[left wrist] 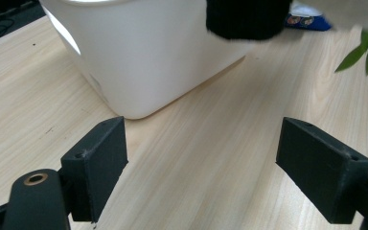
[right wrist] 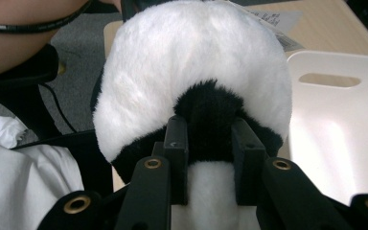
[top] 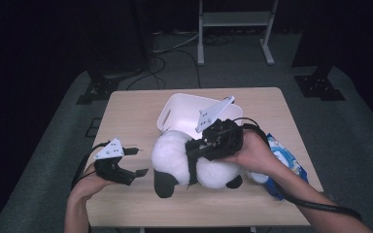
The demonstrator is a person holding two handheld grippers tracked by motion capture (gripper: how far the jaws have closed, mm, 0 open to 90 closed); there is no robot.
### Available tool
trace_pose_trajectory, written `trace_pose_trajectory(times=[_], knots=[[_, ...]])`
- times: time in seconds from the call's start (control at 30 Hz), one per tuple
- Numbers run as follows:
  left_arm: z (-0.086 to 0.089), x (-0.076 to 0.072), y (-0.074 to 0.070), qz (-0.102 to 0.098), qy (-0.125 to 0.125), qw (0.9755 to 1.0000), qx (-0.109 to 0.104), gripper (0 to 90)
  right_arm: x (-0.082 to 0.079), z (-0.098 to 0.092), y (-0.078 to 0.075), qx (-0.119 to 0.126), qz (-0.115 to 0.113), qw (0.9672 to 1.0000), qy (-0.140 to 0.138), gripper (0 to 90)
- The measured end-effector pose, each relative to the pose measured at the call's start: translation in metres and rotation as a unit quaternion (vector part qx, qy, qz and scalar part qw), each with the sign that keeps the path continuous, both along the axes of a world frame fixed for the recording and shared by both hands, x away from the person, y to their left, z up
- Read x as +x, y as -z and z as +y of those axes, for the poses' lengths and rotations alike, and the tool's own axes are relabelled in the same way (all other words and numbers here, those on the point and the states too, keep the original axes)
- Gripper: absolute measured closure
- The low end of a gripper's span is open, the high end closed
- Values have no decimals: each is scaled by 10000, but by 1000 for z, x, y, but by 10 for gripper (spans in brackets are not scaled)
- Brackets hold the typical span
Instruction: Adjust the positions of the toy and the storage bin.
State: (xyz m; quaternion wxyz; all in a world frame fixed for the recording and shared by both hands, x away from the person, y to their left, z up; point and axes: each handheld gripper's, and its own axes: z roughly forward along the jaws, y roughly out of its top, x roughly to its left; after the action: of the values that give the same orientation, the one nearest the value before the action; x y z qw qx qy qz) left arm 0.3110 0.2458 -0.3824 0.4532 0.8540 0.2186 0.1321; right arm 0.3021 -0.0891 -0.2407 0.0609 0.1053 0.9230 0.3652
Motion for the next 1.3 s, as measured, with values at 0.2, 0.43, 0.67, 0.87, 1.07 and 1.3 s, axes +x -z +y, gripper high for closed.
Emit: trace_pose_trajectory(times=[0.2,0.43,0.67,0.87,1.07,1.3], knots=[[0,0,0,2,-7,10000,-42,166,4,0,-18,74,-115,9999,54,729],[0,0,-1,-6,0,10000,-43,166,16,-2,-29,106,-165,9997,134,738],[1,0,0,7,-1,10000,-52,166,33,-9,-34,158,-138,9992,351,747],[1,1,0,5,7,10000,-81,166,49,-13,-37,144,-162,9985,503,755],[2,0,0,2,5,9999,-118,166,65,-19,-38,132,-153,9974,692,764],[2,1,1,15,30,9999,-106,166,87,-20,-36,88,-171,9960,870,771]])
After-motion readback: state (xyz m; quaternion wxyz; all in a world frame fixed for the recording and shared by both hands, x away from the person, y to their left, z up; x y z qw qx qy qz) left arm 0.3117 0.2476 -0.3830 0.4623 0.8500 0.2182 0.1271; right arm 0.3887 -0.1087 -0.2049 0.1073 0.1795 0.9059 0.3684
